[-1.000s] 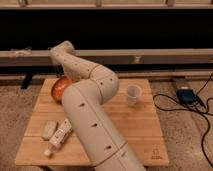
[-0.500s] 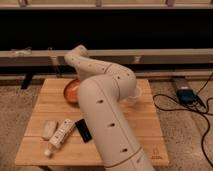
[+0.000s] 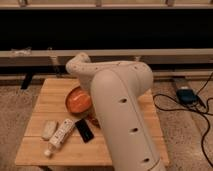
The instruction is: Drag the ceramic bowl in a circle
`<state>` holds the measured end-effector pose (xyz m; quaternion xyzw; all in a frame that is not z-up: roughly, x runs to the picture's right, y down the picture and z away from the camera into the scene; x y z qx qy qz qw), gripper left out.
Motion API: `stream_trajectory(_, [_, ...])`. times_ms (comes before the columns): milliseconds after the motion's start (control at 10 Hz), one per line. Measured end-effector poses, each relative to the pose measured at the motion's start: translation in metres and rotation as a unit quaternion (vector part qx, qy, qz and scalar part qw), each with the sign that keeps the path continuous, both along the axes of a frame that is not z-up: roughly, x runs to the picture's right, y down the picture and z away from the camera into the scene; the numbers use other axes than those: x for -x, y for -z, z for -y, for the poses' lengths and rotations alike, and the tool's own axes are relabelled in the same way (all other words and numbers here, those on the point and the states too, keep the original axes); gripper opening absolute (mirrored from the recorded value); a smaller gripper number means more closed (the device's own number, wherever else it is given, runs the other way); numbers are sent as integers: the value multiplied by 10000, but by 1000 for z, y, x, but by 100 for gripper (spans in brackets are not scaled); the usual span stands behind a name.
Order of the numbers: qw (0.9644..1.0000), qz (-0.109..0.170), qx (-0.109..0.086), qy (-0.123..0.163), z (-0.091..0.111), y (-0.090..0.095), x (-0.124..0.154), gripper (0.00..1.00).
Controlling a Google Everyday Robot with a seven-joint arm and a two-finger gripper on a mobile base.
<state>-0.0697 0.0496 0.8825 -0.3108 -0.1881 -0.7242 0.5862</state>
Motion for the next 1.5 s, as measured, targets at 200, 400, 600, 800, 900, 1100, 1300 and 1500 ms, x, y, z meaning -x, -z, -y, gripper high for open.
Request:
stream_trajectory(200, [9996,243,-84,104,2,21,20,0])
stream_trajectory(400, [9982,524,-176,243,8,29,48,0])
stream_trajectory(600, [9956,818,-261,372,15,33,78,0])
stream_trajectory(800, [9922,1083,-369,493,23,33,108,0])
stream_trajectory(900, [9901,1222,-414,557,27,32,125,0])
stream_trajectory(1100, [9860,1448,-492,660,35,26,154,0])
stream_trajectory(1300, [9841,1603,-497,576,53,6,168,0])
stream_trajectory(1500, [9867,1490,-483,441,71,-17,155,0])
